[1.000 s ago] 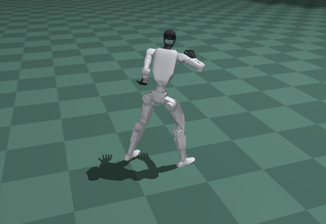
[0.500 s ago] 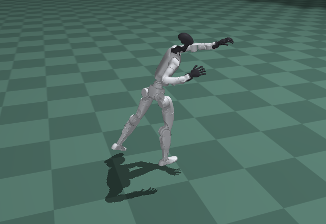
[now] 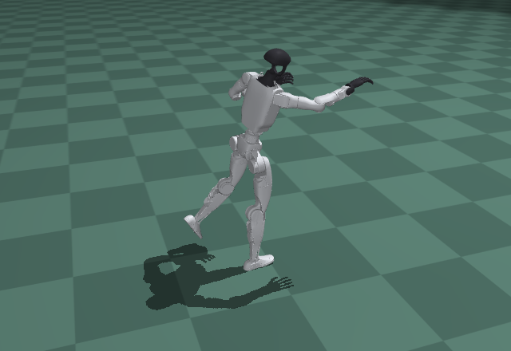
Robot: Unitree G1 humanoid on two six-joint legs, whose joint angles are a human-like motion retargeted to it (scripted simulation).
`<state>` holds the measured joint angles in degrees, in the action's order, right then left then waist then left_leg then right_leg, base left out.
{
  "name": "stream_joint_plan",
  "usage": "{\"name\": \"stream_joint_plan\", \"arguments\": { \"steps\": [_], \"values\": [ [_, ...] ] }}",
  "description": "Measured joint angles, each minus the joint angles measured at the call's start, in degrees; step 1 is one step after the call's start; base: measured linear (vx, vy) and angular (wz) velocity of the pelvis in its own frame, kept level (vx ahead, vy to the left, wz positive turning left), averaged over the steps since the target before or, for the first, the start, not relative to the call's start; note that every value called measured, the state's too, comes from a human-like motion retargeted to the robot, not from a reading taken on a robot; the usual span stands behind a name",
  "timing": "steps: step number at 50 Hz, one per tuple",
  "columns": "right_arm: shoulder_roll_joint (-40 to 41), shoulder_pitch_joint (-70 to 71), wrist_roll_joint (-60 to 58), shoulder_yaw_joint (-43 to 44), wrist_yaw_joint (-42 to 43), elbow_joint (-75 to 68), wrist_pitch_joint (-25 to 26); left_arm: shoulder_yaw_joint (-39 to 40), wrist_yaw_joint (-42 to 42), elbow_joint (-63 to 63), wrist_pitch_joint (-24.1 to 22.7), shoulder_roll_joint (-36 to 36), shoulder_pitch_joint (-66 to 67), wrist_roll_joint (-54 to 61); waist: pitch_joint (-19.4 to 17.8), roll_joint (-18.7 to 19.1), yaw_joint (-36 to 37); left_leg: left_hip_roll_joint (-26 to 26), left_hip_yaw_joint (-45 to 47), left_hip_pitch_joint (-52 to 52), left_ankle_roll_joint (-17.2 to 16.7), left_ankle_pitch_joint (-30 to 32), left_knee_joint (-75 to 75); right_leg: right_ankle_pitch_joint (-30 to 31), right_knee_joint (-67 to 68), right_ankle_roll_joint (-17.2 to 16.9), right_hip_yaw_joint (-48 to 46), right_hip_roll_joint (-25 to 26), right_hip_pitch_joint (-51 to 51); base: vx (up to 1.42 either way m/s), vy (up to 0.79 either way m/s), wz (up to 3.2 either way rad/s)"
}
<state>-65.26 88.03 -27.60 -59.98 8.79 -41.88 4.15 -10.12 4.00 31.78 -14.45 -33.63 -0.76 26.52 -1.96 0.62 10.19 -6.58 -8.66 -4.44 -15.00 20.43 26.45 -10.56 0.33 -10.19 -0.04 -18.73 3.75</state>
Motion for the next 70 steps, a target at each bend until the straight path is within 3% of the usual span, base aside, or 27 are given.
{"name": "stream_joint_plan", "arguments": {
  "steps": [2,5,9,15,17,20,21,22,25,30,33,35,37,38,40,41,42,43,44,50,55,57,60,63,65,68,70],
  "values": [
    [1.3,9.2,7.1,-12.6,-3.9,-21.5,0.7,-4.5,-0.9,-1.2,-0.3,-0.5,1.9,6.4,-1.3,-1.7,7.3,0.2,-4.4,1.2,0.0,0.5,1.9,-0.7,1.9,0.7,-0.5,1.0,0.1,-0.08,-0.39,0.78],
    [-6.8,16.0,18.2,-6.9,5.3,-25.8,2.6,-7.8,-1.8,-3.5,1.9,0.1,2.1,12.5,-4.3,-1.3,14.2,2.9,-11.2,3.4,0.0,0.0,4.2,-1.9,4.8,2.7,-4.0,3.9,0.2,-0.12,-0.40,1.46],
    [-14.9,8.8,20.2,4.7,17.4,1.9,-3.7,-3.6,-2.9,-7.6,3.1,7.3,5.3,22.6,-6.8,1.0,9.7,10.0,-9.1,5.0,2.4,-5.4,4.0,-4.1,9.2,3.8,-11.3,7.2,1.5,-0.06,-0.15,1.48],
    [-21.3,-15.6,14.2,24.1,19.5,42.1,-7.6,3.2,-1.4,-15.7,-0.4,20.5,8.8,41.7,-13.3,1.0,4.5,15.2,2.9,2.4,4.4,-9.7,-1.4,-5.5,14.4,5.6,-11.7,8.1,6.1,-0.08,0.01,-0.09],
    [-22.1,-34.9,12.7,40.3,19.8,54.7,-9.9,6.8,-1.4,-15.7,-1.0,20.8,10.5,36.2,-15.0,1.0,4.9,16.6,6.0,1.2,4.5,-10.6,-3.0,-5.7,16.9,5.3,-16.8,7.9,8.4,-0.09,0.07,-0.94],
    [-22.6,-45.8,12.1,45.5,21.3,67.0,-13.7,10.9,-1.9,-12.1,-1.2,20.2,12.5,30.5,-15.7,2.8,5.6,18.7,12.4,-0.3,5.1,-14.7,-3.5,-8.8,21.8,4.1,-33.0,6.1,12.1,-0.05,0.07,-1.42],
    [-19.9,-61.3,11.8,59.7,19.1,73.4,-15.0,10.9,-1.7,-10.4,-0.8,17.4,11.4,28.2,-15.6,2.0,6.1,18.8,14.5,-0.1,5.6,-16.9,-2.3,-11.1,24.0,4.0,-35.6,5.4,13.5,0.03,0.06,-1.51],
    [-17.4,-73.5,11.9,70.6,17.1,78.9,-16.3,10.7,-1.5,-8.7,-0.6,14.7,10.2,25.7,-15.5,1.6,6.2,18.9,16.3,-0.1,6.1,-18.9,-0.7,-13.4,26.1,4.3,-36.9,5.0,14.8,0.08,0.06,-1.45],
    [-10.7,-88.2,16.3,80.0,13.2,87.6,-19.7,7.7,-0.1,-3.1,0.0,7.4,4.6,16.6,-14.7,3.6,2.1,18.9,17.8,0.0,7.6,-22.5,7.8,-19.2,32.9,8.7,-30.7,5.7,17.2,0.19,0.08,-1.54],
    [0.5,-96.1,26.1,74.9,6.6,92.2,-22.8,-1.1,2.9,4.6,-0.2,-6.0,-9.6,-3.6,-10.1,9.6,-11.0,16.7,16.8,1.1,4.7,-12.7,23.2,-22.8,36.2,14.3,-17.8,11.8,16.3,0.40,0.14,-2.52],
    [2.7,-95.1,28.8,68.6,2.5,92.0,-22.7,-5.9,4.3,7.9,-1.7,-18.9,-18.8,-14.3,-7.0,12.7,-20.1,8.6,18.7,-1.7,0.3,-3.9,19.4,-20.6,32.4,12.0,-5.6,14.9,14.9,0.51,0.27,-3.80],
    [3.1,-94.3,29.0,65.5,1.9,91.0,-22.7,-13.8,7.1,9.6,-4.1,-30.9,-30.2,-21.1,-6.8,15.2,-27.1,3.7,20.6,-3.5,0.0,-3.7,15.1,-18.3,27.7,9.5,2.1,16.2,12.3,0.49,0.32,-3.90],
    [3.0,-94.9,28.8,65.0,2.6,89.7,-22.5,-34.7,12.7,10.7,-6.1,-42.8,-55.3,-30.5,-9.8,18.5,-34.3,5.6,26.0,-4.9,0.5,-10.1,14.3,-14.3,20.2,7.6,8.0,19.8,7.5,0.45,0.20,-3.77],
    [2.6,-96.4,28.5,66.3,3.2,89.0,-22.4,-51.1,16.2,10.4,-7.1,-45.3,-74.1,-35.6,-11.2,19.7,-38.1,6.6,29.8,-4.7,2.2,-14.2,14.7,-12.8,17.5,6.1,10.3,19.8,6.1,0.40,0.25,-3.11],
    [-0.4,-101.9,27.9,72.1,3.6,87.7,-21.2,-70.1,21.7,10.7,-5.0,-44.2,-101.3,-48.1,-13.4,23.7,-46.0,8.6,37.2,-3.1,5.6,-23.4,16.1,-10.2,13.7,3.0,13.7,18.3,5.0,0.37,0.30,-2.55],
    [-1.4,-105.6,29.0,76.1,3.5,87.3,-20.3,-70.1,18.7,12.7,-8.6,-42.5,-104.0,-31.4,-14.9,24.7,-49.4,9.3,40.6,-3.4,7.0,-27.6,16.1,-9.4,12.4,2.0,15.2,17.1,3.9,0.35,0.31,-2.44],
    [-1.5,-110.0,29.6,80.5,3.0,86.9,-20.0,-70.1,17.5,14.0,-9.9,-40.7,-108.2,-26.3,-15.8,25.4,-52.2,10.1,43.7,-3.5,8.0,-31.3,16.2,-8.6,11.2,1.1,16.8,16.0,3.1,0.35,0.30,-2.55],
    [0.2,-115.6,29.4,85.6,1.9,86.7,-20.8,-70.1,19.7,13.8,-6.7,-38.8,-115.3,-44.4,-15.7,25.3,-53.6,11.2,46.1,-3.1,8.6,-34.1,16.3,-7.8,9.9,0.5,18.4,15.1,2.5,0.34,0.30,-2.70],
    [2.7,-119.5,30.0,88.7,1.4,86.8,-21.2,-70.1,21.0,13.8,-5.5,-38.0,-119.4,-51.1,-15.6,25.0,-54.6,12.4,47.8,-2.0,9.0,-36.2,16.4,-7.0,8.6,0.2,20.2,14.3,2.5,0.32,0.31,-2.85],
    [25.7,-130.6,31.3,98.8,3.5,88.6,-22.1,-70.1,25.7,16.0,-4.0,-39.6,-118.6,-54.3,-16.3,20.4,-48.3,19.7,46.9,2.3,9.6,-42.6,12.5,-5.3,3.8,-0.6,30.9,8.5,1.1,0.23,0.36,-2.71],
    [32.0,-123.9,27.3,92.6,6.1,87.8,-21.4,-70.1,31.5,14.2,-0.9,-41.2,-114.5,-53.9,-15.3,15.7,-44.2,28.2,45.2,6.7,9.5,-43.5,6.0,-6.2,3.9,0.2,31.0,2.9,0.3,0.08,0.46,-0.98],
    [32.5,-118.0,22.9,86.3,11.8,85.5,-20.0,-70.1,45.2,14.0,-1.4,-40.0,-112.2,-41.7,-16.0,13.8,-42.1,31.7,42.9,9.5,8.1,-37.3,4.8,-7.0,4.7,1.0,30.5,2.1,-0.5,0.03,0.50,-0.32],
    [31.7,-112.2,18.4,80.5,12.4,82.7,-18.6,-70.1,33.2,11.8,-2.2,-40.0,-116.4,-47.8,-16.6,12.0,-37.4,34.6,35.7,14.3,3.5,-29.8,9.1,-8.4,6.2,1.6,29.9,1.1,-2.2,0.02,0.53,-0.04],
    [33.8,-103.2,17.5,71.4,13.5,80.2,-16.7,-70.1,34.1,9.5,-0.2,-39.4,-115.5,-47.1,-17.0,9.7,-31.1,33.5,33.2,16.0,3.3,-34.9,15.3,-8.9,8.4,0.7,24.5,-1.7,-3.2,-0.02,0.56,0.29],
    [36.3,-95.9,16.4,65.3,13.6,77.9,-16.4,-70.1,31.4,7.9,-3.3,-38.6,-111.7,-39.4,-17.6,7.2,-25.9,31.7,33.4,16.0,4.7,-39.1,16.8,-8.4,9.5,0.5,18.0,-4.4,-3.9,-0.07,0.52,0.56],
    [38.4,-86.5,14.4,59.6,14.1,73.8,-13.9,-56.2,31.4,1.4,-1.1,-36.0,-97.7,-36.7,-18.0,4.5,-17.3,28.3,30.8,19.7,8.9,-42.1,19.8,-6.2,10.4,1.7,7.5,-8.4,-5.2,-0.10,0.44,0.95],
    [37.6,-81.9,12.8,56.6,15.4,70.9,-12.4,-38.4,31.9,-3.7,0.0,-30.6,-78.3,-35.6,-16.5,4.0,-11.7,25.3,28.4,23.0,11.2,-42.6,20.5,-3.9,11.3,2.5,0.8,-10.7,-5.5,-0.06,0.39,1.38]
  ]
}}
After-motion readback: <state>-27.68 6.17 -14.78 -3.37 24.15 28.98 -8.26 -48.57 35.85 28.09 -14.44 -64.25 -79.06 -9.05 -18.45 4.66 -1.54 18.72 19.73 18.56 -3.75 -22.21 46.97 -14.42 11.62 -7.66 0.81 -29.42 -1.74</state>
